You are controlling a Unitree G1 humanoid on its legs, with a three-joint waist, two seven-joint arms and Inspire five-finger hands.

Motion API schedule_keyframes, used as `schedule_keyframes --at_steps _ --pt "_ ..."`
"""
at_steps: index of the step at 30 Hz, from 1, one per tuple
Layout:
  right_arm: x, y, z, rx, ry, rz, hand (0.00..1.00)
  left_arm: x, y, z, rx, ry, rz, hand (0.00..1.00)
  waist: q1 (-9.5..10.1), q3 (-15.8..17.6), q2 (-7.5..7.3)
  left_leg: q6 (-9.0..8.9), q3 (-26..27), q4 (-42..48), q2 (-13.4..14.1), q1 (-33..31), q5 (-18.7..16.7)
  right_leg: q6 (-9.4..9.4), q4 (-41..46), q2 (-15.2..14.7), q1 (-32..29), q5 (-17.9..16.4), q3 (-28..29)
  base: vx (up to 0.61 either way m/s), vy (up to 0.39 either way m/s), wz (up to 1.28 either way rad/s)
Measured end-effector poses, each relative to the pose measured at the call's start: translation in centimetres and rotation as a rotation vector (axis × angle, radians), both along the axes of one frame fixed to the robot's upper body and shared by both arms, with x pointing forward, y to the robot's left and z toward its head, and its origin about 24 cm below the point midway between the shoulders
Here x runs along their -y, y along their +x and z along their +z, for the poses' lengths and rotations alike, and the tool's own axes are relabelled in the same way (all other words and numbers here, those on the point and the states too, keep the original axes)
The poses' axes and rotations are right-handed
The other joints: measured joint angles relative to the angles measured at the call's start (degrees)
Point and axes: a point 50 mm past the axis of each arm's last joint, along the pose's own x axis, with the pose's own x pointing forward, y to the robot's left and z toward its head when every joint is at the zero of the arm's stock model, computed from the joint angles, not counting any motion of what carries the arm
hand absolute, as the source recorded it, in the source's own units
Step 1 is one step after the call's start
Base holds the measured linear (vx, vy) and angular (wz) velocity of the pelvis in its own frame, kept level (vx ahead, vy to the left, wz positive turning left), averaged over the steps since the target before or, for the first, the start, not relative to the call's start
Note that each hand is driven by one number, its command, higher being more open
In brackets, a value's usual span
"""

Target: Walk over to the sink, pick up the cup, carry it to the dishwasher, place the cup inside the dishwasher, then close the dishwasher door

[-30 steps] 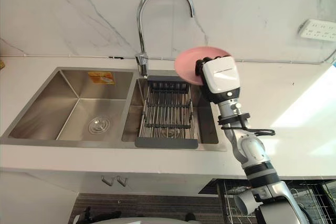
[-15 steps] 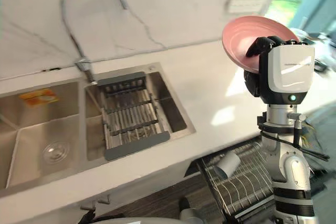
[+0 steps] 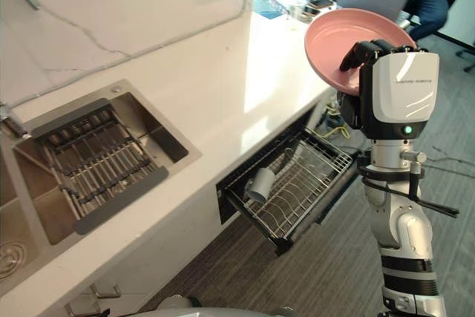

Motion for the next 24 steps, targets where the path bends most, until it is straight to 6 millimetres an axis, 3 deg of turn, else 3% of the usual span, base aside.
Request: schedule_keyframes --at_steps 5,10,13,20,24 --pt "1.5 -2.6 -1.8 -0.064 0.075 -0.054 0.00 0.7 0.6 -0.1 0.030 -0.027 -0.018 1.00 -1.31 -1.1 -0.06 -0.27 1.2 -4.7 -1.8 0.0 4.0 4.62 -7.5 1.9 0.9 0.9 0.7 -0.15 -0.104 -0.09" --pt "0.8 -4.2 -6.1 -0.233 0.203 -0.064 0.00 2.3 2.4 -0.1 0.087 -0.062 -0.074 1.00 -2.79 -2.6 0.22 0.46 0.5 -10.5 -3.1 0.7 8.0 4.78 -8.2 2.7 0.8 1.0 -0.4 -0.12 -0.007 0.11" --pt "-0.5 -4.2 -8.4 -0.326 0.225 -0.034 0.00 2.6 3.4 0.0 0.107 -0.072 -0.105 1.00 -4.01 -2.6 0.23 0.80 -0.2 -12.1 -3.7 0.6 9.4 4.78 -8.1 2.7 0.4 1.0 -0.8 -0.07 0.039 0.10" --pt "-1.8 -3.5 -12.8 -0.529 0.249 -0.011 0.00 3.2 4.9 0.1 0.130 -0.082 -0.144 1.00 -3.37 -2.4 0.64 1.59 -2.7 -14.3 -5.0 -1.0 11.5 4.74 -7.7 2.1 -0.7 1.3 -3.1 -0.01 0.058 0.18" --pt "-1.5 -2.9 -14.0 -0.578 0.268 -0.039 0.00 3.7 4.4 -0.5 0.092 -0.105 -0.152 1.00 -3.36 -1.7 1.42 1.66 -4.0 -14.4 -5.7 -1.6 11.6 4.75 -7.2 1.4 -0.7 1.3 -4.0 0.02 0.082 0.19"
